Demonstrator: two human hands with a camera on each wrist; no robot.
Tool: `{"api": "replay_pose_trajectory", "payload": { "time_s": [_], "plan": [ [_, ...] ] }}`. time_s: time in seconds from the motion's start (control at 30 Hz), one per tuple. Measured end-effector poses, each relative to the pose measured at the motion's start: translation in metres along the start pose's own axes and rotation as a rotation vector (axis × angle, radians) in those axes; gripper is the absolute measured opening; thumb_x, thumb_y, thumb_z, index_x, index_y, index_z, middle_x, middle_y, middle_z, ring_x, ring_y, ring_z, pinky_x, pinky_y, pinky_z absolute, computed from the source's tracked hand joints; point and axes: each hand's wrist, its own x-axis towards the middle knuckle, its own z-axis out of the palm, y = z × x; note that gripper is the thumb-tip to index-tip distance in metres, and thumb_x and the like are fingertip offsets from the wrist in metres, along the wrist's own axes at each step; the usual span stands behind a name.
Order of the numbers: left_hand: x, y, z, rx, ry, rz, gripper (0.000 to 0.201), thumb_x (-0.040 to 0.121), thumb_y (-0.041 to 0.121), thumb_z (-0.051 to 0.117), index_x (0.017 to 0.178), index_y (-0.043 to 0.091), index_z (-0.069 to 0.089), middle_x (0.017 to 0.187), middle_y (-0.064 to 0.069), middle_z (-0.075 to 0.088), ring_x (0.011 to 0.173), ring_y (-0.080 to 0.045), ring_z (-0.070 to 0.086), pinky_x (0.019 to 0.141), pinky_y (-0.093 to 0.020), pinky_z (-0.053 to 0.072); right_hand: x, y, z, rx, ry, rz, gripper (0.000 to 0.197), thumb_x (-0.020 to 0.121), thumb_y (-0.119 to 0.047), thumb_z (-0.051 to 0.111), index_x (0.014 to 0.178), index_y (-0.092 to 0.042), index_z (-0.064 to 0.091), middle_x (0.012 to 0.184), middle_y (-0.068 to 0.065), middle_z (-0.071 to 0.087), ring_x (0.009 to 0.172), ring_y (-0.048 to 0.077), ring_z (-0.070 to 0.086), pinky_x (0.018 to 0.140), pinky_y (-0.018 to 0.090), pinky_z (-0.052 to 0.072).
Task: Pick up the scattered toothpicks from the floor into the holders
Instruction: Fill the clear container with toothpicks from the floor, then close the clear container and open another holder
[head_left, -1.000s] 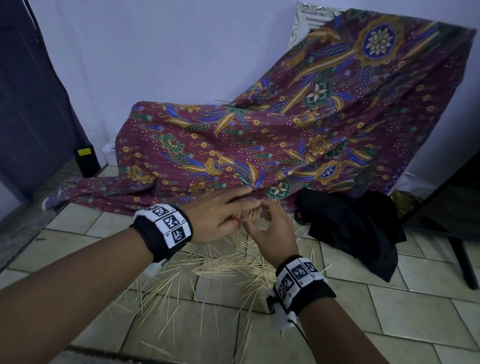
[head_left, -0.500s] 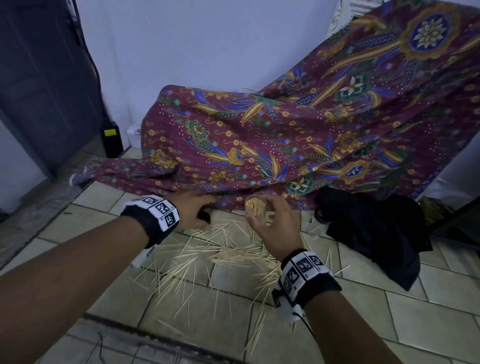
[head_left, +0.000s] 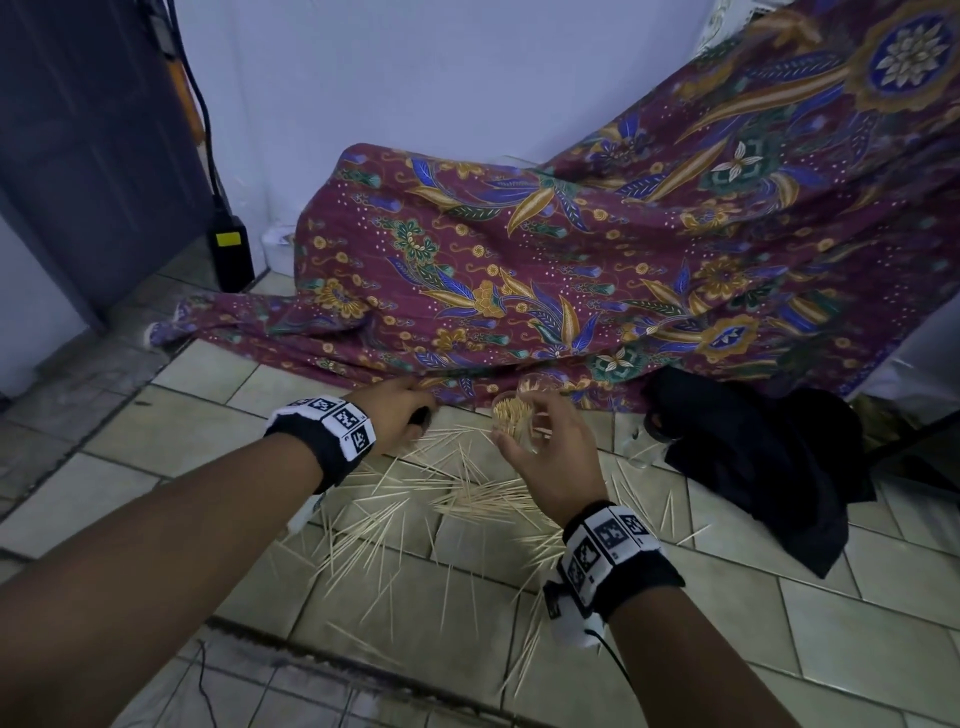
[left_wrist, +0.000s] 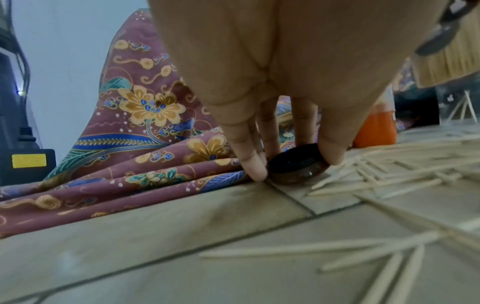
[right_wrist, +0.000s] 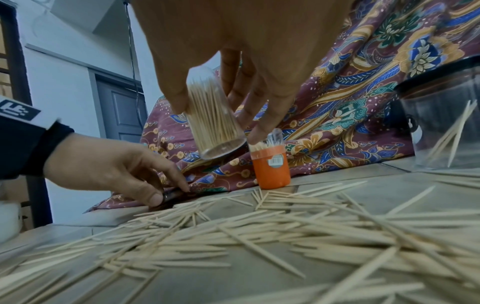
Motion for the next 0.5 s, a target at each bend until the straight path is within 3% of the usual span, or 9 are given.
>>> {"api": "replay_pose_trajectory", "payload": {
  "time_s": [0.07,0.17,0.2,0.27,0.37,0.43,0.5],
  "plan": [
    [-0.005,0.003,-0.010,-0.065,0.066,0.008,0.041,0.092,0.033,0.060,0.131,0.026,0.048,0.130,-0.006,0.046,0.118,-0.029,0.050,0.095,-0.039,0.047,0.001,-0.002,-0.002,0.004,0.010,-0.003,0.048,0.080,-0.034,0.079,0.120,-0.020,0.057,0.113,-0.009,0.055,0.099,0.007,0.054,0.088,0.032,0.051],
    [-0.015,0.014,-0.033,-0.260,0.241,0.069,0.038,0.089,0.034,0.063,0.122,0.029,0.045,0.112,-0.003,0.061,0.099,-0.026,0.062,0.083,-0.040,0.054,0.001,-0.005,-0.005,0.034,0.026,0.020,0.045,0.080,-0.032,0.079,0.117,-0.024,0.055,0.110,-0.011,0.052,0.099,0.006,0.054,0.087,0.034,0.053],
    [-0.018,0.019,-0.041,-0.325,0.300,0.106,0.039,0.089,0.034,0.064,0.122,0.031,0.045,0.112,-0.002,0.064,0.098,-0.023,0.063,0.084,-0.039,0.054,0.002,-0.006,-0.005,0.056,0.032,0.029,0.044,0.080,-0.032,0.080,0.116,-0.026,0.054,0.109,-0.012,0.051,0.100,0.006,0.054,0.088,0.035,0.053],
    [-0.022,0.034,-0.057,-0.412,0.399,0.224,0.041,0.090,0.032,0.064,0.128,0.034,0.048,0.125,0.004,0.060,0.111,-0.014,0.057,0.095,-0.032,0.046,0.001,-0.008,-0.008,0.087,0.038,0.046,0.044,0.080,-0.031,0.079,0.115,-0.028,0.053,0.110,-0.014,0.050,0.101,0.005,0.054,0.087,0.033,0.052],
    [-0.022,0.058,-0.073,-0.543,0.455,0.344,0.027,0.088,0.028,0.068,0.113,0.031,0.059,0.118,0.008,0.059,0.108,-0.011,0.057,0.092,-0.030,0.045,0.002,-0.009,-0.014,0.104,0.063,0.052,0.044,0.082,-0.031,0.078,0.117,-0.024,0.054,0.111,-0.011,0.049,0.096,-0.004,0.051,0.082,0.019,0.045],
    [-0.021,0.072,-0.077,-0.628,0.425,0.351,0.023,0.083,0.031,0.072,0.095,0.035,0.053,0.102,0.008,0.060,0.094,-0.020,0.062,0.083,-0.040,0.052,0.003,-0.009,-0.019,0.107,0.085,0.048,0.045,0.081,-0.031,0.078,0.119,-0.023,0.055,0.111,-0.008,0.051,0.094,-0.011,0.048,0.075,0.003,0.037],
    [-0.018,0.084,-0.078,-0.601,0.386,0.339,0.027,0.079,0.039,0.072,0.084,0.035,0.046,0.090,0.008,0.059,0.089,-0.027,0.062,0.078,-0.048,0.051,0.003,-0.007,-0.025,0.130,0.097,0.055,0.045,0.081,-0.032,0.079,0.119,-0.025,0.055,0.114,-0.007,0.055,0.096,-0.010,0.051,0.072,-0.002,0.036]
  ]
}}
